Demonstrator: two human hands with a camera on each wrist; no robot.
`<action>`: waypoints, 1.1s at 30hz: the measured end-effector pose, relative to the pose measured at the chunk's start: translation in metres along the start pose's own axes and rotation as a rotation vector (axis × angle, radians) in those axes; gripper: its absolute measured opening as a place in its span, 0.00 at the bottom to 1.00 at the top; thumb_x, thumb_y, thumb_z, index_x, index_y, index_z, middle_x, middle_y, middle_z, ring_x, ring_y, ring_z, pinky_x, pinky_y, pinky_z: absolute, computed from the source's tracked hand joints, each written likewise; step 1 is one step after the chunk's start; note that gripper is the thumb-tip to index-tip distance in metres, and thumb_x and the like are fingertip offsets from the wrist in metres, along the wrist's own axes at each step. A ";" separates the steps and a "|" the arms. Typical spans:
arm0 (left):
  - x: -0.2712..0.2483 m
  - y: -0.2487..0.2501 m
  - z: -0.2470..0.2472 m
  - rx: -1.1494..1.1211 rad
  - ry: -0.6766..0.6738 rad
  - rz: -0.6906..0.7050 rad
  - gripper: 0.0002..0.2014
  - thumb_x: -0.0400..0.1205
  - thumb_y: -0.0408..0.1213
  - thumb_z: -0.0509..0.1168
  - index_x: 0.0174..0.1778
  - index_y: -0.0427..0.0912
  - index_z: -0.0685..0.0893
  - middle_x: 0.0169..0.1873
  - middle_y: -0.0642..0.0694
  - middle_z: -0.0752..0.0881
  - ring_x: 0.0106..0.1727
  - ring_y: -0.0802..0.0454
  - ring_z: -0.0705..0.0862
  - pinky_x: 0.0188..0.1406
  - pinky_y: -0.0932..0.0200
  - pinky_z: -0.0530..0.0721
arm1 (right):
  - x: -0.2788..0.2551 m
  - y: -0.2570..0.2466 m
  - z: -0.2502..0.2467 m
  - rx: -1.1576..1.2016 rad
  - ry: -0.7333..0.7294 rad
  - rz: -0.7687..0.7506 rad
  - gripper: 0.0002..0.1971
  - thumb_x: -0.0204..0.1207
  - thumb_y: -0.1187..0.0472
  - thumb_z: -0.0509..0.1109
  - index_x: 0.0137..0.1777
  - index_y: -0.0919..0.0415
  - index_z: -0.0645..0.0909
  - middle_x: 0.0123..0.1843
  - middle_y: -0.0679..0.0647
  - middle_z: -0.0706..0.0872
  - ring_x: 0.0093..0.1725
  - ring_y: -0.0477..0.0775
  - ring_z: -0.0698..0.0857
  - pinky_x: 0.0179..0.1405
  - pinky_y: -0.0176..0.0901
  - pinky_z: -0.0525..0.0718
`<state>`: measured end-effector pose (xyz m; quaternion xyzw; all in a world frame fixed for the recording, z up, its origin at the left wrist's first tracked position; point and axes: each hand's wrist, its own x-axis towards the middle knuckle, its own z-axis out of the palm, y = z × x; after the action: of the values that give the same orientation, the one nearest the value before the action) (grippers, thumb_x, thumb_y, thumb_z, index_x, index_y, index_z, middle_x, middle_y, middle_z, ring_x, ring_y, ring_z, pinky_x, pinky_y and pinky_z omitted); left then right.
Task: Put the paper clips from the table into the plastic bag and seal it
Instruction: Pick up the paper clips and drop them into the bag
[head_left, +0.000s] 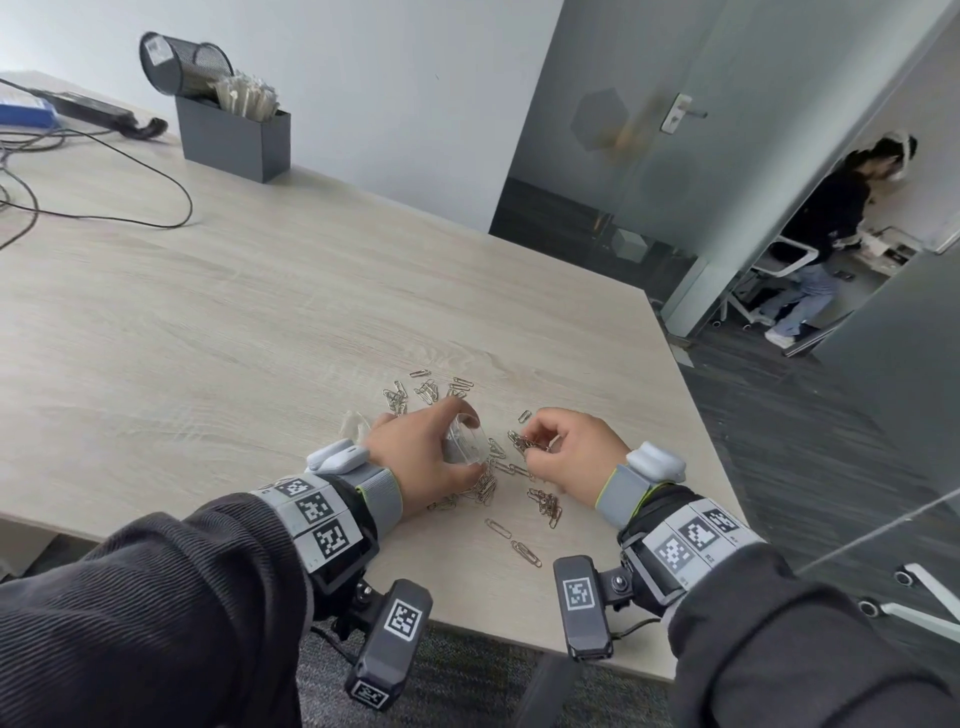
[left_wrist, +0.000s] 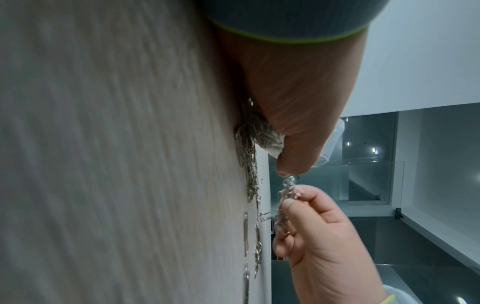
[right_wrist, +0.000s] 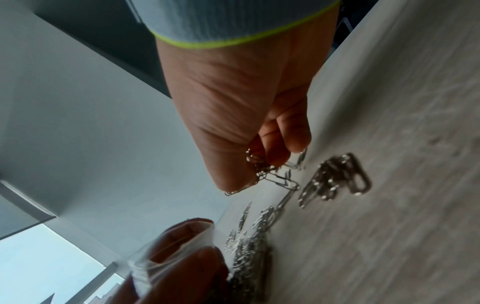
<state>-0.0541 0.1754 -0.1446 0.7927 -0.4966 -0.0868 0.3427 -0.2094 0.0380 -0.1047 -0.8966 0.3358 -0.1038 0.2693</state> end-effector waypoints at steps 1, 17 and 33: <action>0.000 0.000 0.000 0.000 0.000 -0.001 0.22 0.73 0.56 0.73 0.61 0.59 0.77 0.27 0.62 0.79 0.32 0.70 0.72 0.59 0.57 0.73 | 0.000 -0.003 0.000 0.049 0.005 -0.008 0.10 0.69 0.63 0.72 0.36 0.43 0.81 0.29 0.45 0.82 0.19 0.40 0.77 0.24 0.32 0.75; -0.003 0.006 -0.004 -0.016 0.008 -0.020 0.20 0.73 0.55 0.73 0.51 0.55 0.70 0.25 0.57 0.76 0.37 0.49 0.80 0.48 0.57 0.69 | 0.010 -0.047 0.023 0.504 -0.027 -0.106 0.04 0.67 0.61 0.71 0.42 0.53 0.84 0.36 0.50 0.83 0.29 0.61 0.80 0.24 0.46 0.79; -0.002 0.002 -0.002 -0.054 -0.006 -0.007 0.25 0.72 0.54 0.73 0.63 0.53 0.77 0.35 0.55 0.85 0.46 0.47 0.87 0.54 0.56 0.73 | 0.006 -0.047 0.024 0.389 -0.050 -0.054 0.07 0.69 0.63 0.74 0.44 0.50 0.88 0.38 0.53 0.90 0.32 0.56 0.84 0.33 0.50 0.85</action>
<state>-0.0556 0.1770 -0.1421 0.7845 -0.4925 -0.1037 0.3623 -0.1700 0.0733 -0.0985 -0.8386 0.2784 -0.1518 0.4429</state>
